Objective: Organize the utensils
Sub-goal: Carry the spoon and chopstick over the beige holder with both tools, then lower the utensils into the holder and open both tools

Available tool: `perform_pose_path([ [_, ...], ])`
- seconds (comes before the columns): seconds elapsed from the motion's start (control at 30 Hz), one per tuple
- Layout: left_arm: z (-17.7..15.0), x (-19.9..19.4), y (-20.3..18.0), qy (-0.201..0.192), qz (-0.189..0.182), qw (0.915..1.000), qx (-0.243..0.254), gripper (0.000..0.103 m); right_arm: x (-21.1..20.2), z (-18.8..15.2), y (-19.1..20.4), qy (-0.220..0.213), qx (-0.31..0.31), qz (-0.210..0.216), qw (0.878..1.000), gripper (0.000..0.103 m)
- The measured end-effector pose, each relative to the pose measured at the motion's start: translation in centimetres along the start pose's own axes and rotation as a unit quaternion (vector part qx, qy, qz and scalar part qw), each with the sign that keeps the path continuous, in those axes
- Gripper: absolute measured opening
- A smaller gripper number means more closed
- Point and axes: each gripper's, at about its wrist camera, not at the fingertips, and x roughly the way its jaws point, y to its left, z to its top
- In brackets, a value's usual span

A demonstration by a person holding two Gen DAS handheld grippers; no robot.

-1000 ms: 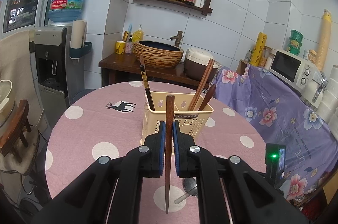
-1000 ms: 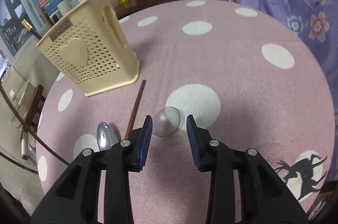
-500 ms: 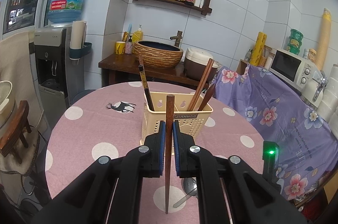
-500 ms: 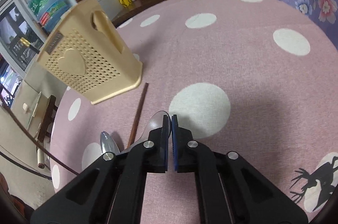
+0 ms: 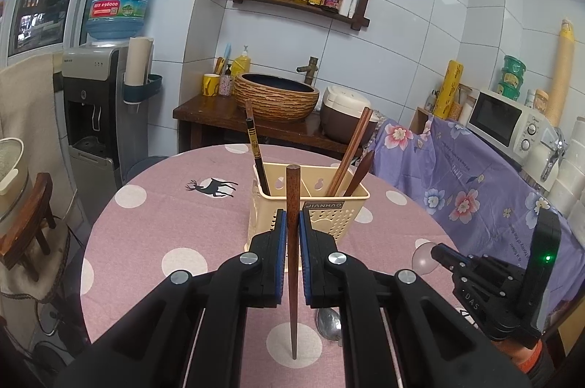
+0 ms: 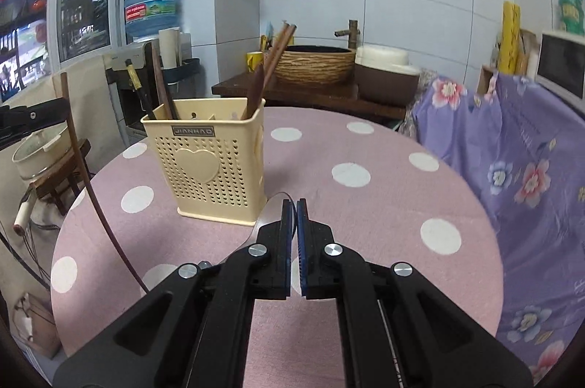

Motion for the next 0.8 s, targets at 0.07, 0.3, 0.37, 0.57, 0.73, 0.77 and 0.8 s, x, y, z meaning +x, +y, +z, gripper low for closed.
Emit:
perform_pose_path([
  [0.07,0.2,-0.3,0.1,-0.002,-0.004,1.0000,0.000,0.008,-0.5,0.7,0.1,-0.006,-0.008,-0.001,1.000,0.004],
  [0.3,5.5,-3.0,-0.9,-0.058,-0.013,0.9980,0.020,0.008,-4.0,7.6,1.6,-0.078,-0.058,-0.019,0.995,0.004],
  [0.37,7.9,-3.8,-1.5,-0.084,-0.013,0.9961,0.024,0.008,-4.5,10.4,2.2,-0.102,-0.072,-0.034,0.992,0.004],
  [0.57,13.8,-3.2,-2.8,-0.135,0.011,0.9905,0.026,0.008,-3.1,16.6,5.8,-0.164,-0.150,-0.127,0.967,0.004],
  [0.73,13.2,1.4,-2.5,-0.120,0.035,0.9919,0.022,0.008,1.2,15.3,8.8,-0.155,-0.209,-0.151,0.954,0.003],
  [0.77,12.5,2.3,-2.2,-0.112,0.036,0.9929,0.019,0.008,1.9,14.6,9.1,-0.149,-0.214,-0.148,0.954,0.003],
  [0.8,11.6,3.2,-1.8,-0.102,0.037,0.9940,0.015,0.008,2.6,13.9,9.4,-0.144,-0.220,-0.144,0.954,0.004],
])
